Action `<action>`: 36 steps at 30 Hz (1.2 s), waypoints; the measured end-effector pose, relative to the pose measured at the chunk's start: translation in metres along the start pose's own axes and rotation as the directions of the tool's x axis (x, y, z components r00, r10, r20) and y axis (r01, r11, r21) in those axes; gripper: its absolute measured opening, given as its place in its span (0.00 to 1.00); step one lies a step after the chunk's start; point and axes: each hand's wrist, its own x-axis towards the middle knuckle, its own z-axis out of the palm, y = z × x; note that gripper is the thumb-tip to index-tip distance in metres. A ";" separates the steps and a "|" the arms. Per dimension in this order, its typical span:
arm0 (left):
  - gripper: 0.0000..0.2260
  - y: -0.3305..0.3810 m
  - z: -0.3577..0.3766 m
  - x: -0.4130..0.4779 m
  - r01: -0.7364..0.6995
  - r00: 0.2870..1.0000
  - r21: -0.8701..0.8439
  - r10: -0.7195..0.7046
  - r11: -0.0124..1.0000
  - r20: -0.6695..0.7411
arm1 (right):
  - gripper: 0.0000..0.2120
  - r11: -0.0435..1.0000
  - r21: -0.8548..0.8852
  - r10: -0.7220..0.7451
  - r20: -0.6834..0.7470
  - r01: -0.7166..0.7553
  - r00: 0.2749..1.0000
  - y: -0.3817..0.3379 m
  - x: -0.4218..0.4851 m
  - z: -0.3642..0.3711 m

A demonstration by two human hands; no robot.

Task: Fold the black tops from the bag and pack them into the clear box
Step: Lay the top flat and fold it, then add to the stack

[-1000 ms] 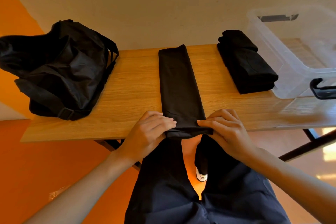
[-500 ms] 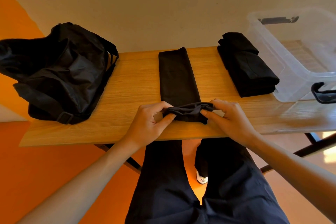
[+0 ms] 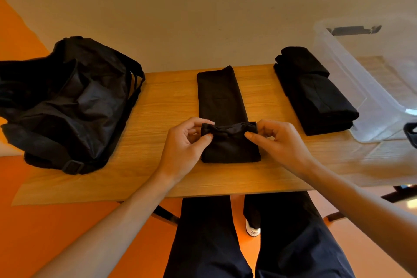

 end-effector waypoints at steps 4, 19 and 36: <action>0.07 -0.006 -0.003 0.019 0.023 1.000 0.051 -0.024 0.998 0.009 | 0.03 0.998 -0.031 0.060 0.010 -0.060 0.998 0.005 0.019 0.002; 0.06 -0.025 -0.004 0.076 0.254 0.965 0.171 -0.239 0.952 -0.106 | 0.08 0.940 -0.158 0.296 -0.052 -0.301 0.954 0.014 0.067 -0.002; 0.06 -0.030 0.006 0.085 0.059 0.997 0.631 -0.009 0.773 -0.082 | 0.09 0.841 -0.446 0.270 -0.147 -0.307 0.952 0.023 0.073 0.006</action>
